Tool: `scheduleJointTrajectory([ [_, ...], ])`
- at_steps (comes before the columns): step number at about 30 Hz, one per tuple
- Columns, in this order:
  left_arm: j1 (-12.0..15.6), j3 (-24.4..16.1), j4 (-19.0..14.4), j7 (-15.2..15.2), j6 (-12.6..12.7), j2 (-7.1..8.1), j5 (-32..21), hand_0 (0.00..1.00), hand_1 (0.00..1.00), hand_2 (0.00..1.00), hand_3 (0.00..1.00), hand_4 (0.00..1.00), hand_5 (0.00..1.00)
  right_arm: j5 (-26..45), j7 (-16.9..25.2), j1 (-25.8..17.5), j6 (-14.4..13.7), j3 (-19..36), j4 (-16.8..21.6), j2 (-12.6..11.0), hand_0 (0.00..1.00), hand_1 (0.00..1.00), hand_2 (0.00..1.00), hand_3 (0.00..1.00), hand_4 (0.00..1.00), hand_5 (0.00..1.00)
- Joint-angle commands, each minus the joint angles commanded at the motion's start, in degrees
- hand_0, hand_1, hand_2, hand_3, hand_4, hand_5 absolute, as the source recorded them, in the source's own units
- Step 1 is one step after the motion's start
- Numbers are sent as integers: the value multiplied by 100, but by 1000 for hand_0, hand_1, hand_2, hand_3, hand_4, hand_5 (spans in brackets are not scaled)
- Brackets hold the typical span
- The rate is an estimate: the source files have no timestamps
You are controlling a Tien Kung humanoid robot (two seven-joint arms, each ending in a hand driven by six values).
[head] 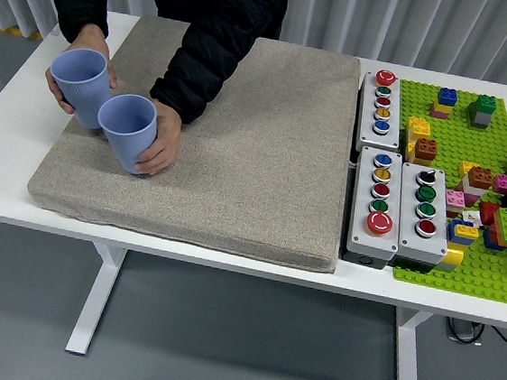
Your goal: Pick cup pour cup place
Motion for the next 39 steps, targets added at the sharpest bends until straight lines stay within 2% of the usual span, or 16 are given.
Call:
scheduleJointTrajectory([
  [2,-2,48,-254,68,342,-15,484,438,391,418,429,625,777,0,-3,-5,1,17,0,2,721,686,729,696,318,303],
  [5,-69,117,-381,-29,303,-11,1128,422,370,404,427,621,749,-53,-11,0,6,37,0,-3,720,685,729,695,317,305],
  [10,-89,88,-276,-151,162,30,830,422,370,404,427,621,749,-24,6,11,9,29,0,-12,720,685,729,695,317,305],
  [11,-89,75,-214,-222,-18,41,650,669,675,762,769,792,885,-2,12,13,10,25,0,-12,720,686,729,695,317,303],
  [16,-168,158,107,-474,-812,33,-372,669,675,762,769,792,885,1,11,22,13,27,0,-12,720,686,729,695,317,303],
  [17,-177,171,156,-489,-954,32,-575,787,802,936,964,879,998,-3,9,23,14,28,0,-11,720,685,727,694,316,303],
  [18,-185,185,228,-513,-1098,32,-798,787,802,936,964,879,998,-6,8,22,15,31,0,-11,720,685,727,694,316,303],
  [21,-185,193,342,-545,-1305,36,-1133,787,802,936,964,879,998,-2,7,21,17,32,0,-10,720,685,727,694,316,303],
  [22,-181,190,363,-553,-1333,36,-1163,857,908,998,998,914,998,-2,7,21,17,32,0,-9,720,683,727,692,315,304],
  [31,-174,150,409,-516,-1315,31,-1057,861,893,998,998,930,998,-34,0,16,25,55,0,-7,720,683,725,692,315,304],
  [34,-170,99,396,-448,-1222,34,-704,861,893,998,998,930,998,-42,1,20,28,63,0,-11,720,683,725,692,315,304],
  [35,-169,79,375,-417,-1140,41,-580,780,767,863,841,858,828,-36,4,21,27,61,0,-12,719,683,725,692,313,303],
  [36,-167,61,355,-390,-1015,46,-319,780,767,863,841,858,828,-29,6,22,25,59,0,-12,719,683,725,692,313,303],
  [39,-177,50,216,-248,-306,48,417,780,767,863,841,858,828,-22,9,32,27,57,0,-19,719,683,725,692,313,303],
])
